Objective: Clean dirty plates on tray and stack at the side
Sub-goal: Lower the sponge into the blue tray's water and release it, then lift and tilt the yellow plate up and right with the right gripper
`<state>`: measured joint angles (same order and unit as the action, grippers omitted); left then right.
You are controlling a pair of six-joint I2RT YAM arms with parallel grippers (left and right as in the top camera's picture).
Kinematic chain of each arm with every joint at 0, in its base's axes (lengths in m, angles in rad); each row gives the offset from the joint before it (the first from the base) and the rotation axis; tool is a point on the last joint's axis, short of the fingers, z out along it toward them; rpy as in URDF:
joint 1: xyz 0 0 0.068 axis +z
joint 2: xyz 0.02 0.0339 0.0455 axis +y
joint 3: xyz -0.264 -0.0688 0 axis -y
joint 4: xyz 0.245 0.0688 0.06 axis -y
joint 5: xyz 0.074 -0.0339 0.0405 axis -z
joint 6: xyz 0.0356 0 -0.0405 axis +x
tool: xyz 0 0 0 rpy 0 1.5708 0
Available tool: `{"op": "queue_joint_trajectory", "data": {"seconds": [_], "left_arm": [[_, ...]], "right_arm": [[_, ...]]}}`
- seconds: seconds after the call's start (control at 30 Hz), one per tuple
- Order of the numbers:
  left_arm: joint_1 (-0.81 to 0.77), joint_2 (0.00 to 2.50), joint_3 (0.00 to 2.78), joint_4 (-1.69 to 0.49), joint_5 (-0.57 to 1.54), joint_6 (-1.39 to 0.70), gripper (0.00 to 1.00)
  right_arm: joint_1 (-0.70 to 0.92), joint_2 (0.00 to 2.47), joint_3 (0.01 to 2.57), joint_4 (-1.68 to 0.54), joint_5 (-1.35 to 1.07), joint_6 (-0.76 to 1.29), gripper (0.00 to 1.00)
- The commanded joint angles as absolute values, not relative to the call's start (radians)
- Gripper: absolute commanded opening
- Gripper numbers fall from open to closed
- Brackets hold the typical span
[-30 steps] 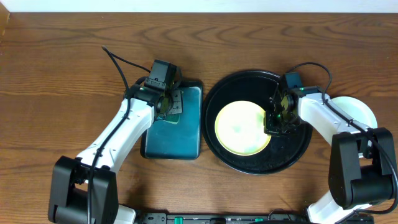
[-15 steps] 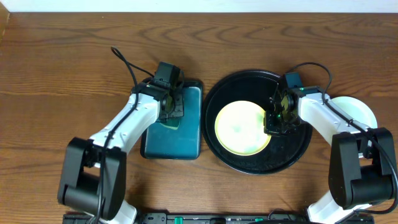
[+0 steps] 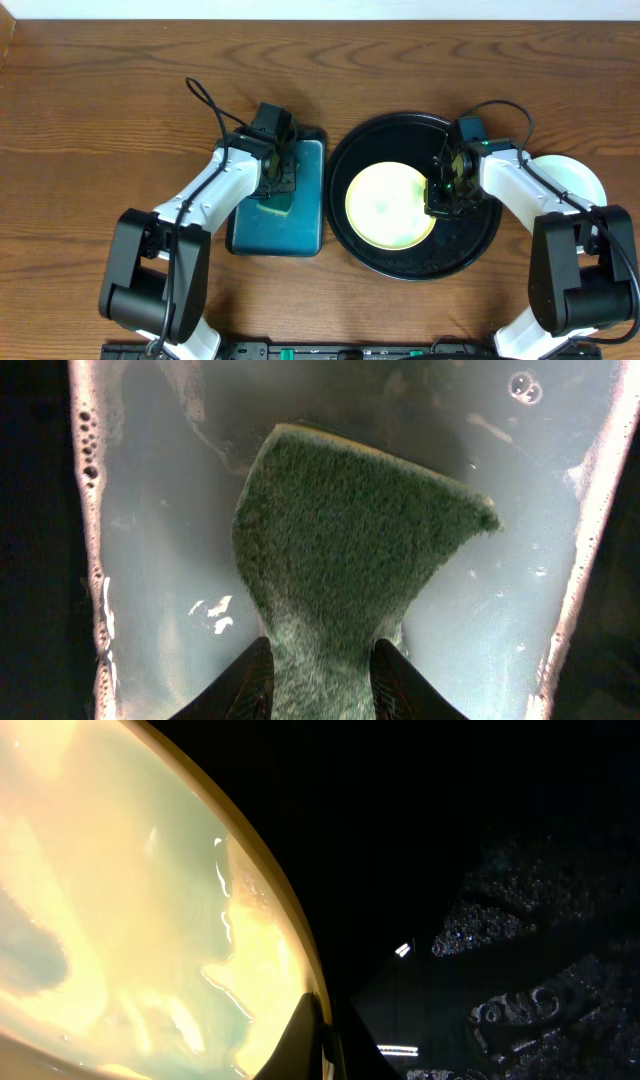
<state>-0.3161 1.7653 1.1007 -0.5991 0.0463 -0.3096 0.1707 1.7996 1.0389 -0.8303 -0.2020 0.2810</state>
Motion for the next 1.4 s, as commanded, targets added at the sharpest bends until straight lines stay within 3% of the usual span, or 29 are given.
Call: {"op": "queue_joint_trajectory", "data": {"seconds": [0.0, 0.37, 1.07, 1.37], "left_arm": [[-0.313, 1.690, 1.096, -0.610, 0.044, -0.303, 0.34], [-0.313, 1.559, 1.096, -0.691, 0.043, -0.303, 0.50], [-0.313, 1.570, 1.084, -0.710, 0.044, -0.304, 0.50], [-0.313, 1.570, 1.084, -0.714, 0.043, -0.303, 0.50]], "right_arm": [[0.185, 1.805, 1.019, -0.829, -0.191, 0.276, 0.01], [0.185, 1.805, 1.019, -0.777, -0.188, 0.277, 0.09], [0.185, 1.806, 0.898, -0.690, -0.196, 0.315, 0.01], [0.115, 1.792, 0.903, -0.550, -0.532, 0.348, 0.01]]}}
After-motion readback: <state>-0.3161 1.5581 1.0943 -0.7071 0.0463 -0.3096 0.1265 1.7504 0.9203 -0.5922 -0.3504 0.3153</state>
